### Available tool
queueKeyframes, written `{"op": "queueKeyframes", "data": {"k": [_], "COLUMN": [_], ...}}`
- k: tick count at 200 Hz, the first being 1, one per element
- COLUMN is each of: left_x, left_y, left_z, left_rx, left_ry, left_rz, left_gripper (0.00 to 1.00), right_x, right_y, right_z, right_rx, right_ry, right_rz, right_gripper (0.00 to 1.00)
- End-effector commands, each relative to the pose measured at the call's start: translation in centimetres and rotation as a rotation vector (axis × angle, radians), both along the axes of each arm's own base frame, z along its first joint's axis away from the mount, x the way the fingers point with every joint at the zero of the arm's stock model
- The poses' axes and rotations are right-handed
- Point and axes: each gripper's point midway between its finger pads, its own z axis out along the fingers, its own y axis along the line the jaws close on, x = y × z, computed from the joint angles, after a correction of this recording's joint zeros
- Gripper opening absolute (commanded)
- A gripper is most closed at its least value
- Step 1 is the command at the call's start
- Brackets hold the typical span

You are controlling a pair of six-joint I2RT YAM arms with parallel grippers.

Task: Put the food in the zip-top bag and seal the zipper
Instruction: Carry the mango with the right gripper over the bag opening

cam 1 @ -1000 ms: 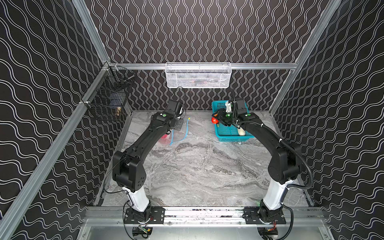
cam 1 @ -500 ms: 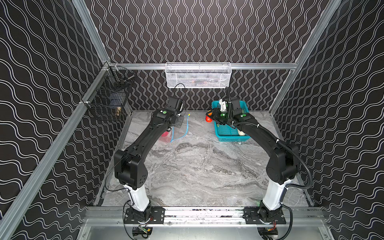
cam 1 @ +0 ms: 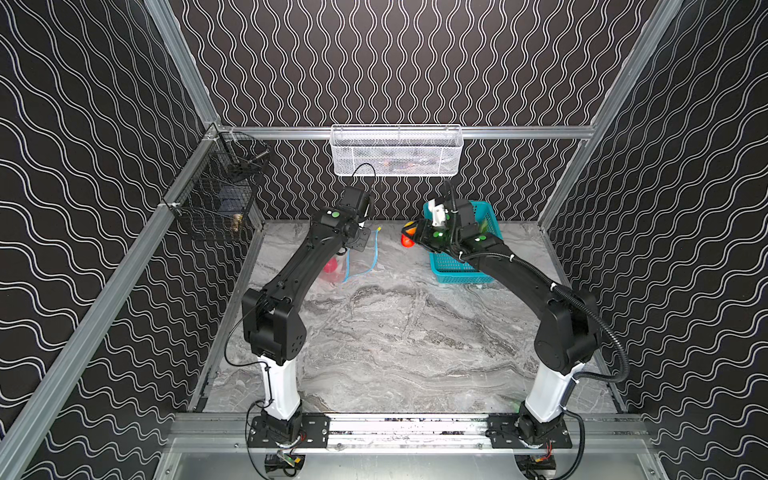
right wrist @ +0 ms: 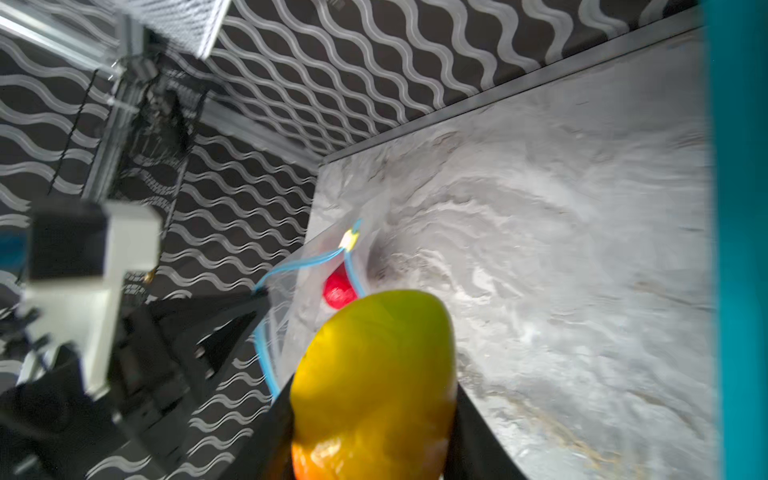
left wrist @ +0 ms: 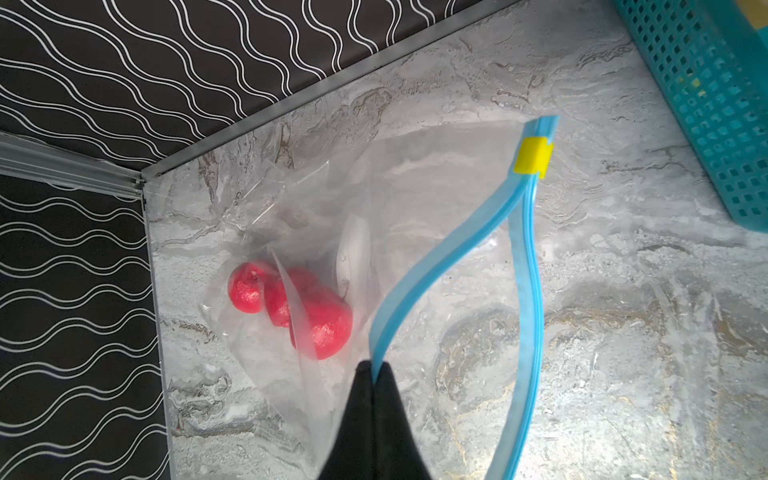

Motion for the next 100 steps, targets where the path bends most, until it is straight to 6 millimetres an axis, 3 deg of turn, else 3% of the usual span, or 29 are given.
{"op": "queueKeyframes", "data": {"k": [1,72,76,100], "left_x": [-0.5,-0.9,-0.8,-1.1], "left_y": [0.3,-0.2,-0.4,-1.1], "left_z": [0.1,-0.7,-0.7,-0.8], "left_rx": [-0.008,-0.023,-0.021,0.021], "left_ry": [0.015,0.047,0.045,0.037], "left_rz": [0.026,0.017,0.014,-0.003], "left_gripper": [0.0,0.0,0.0,0.0], "right_x": [-0.1,-1.7,-1.4,-1.4], "right_y": [1.1,5.6,6.0,7.1], "right_z": [2.1,2.2,0.8,0.2], "right_rx": [0.059,0.11,0.1,0.103], "right_ry": [-0.055,-0.046,-0.024,-0.01], "right_rz": [0.023,0.108,0.111,0.119], "right_gripper": [0.4,0.4,0.4,0.4]}}
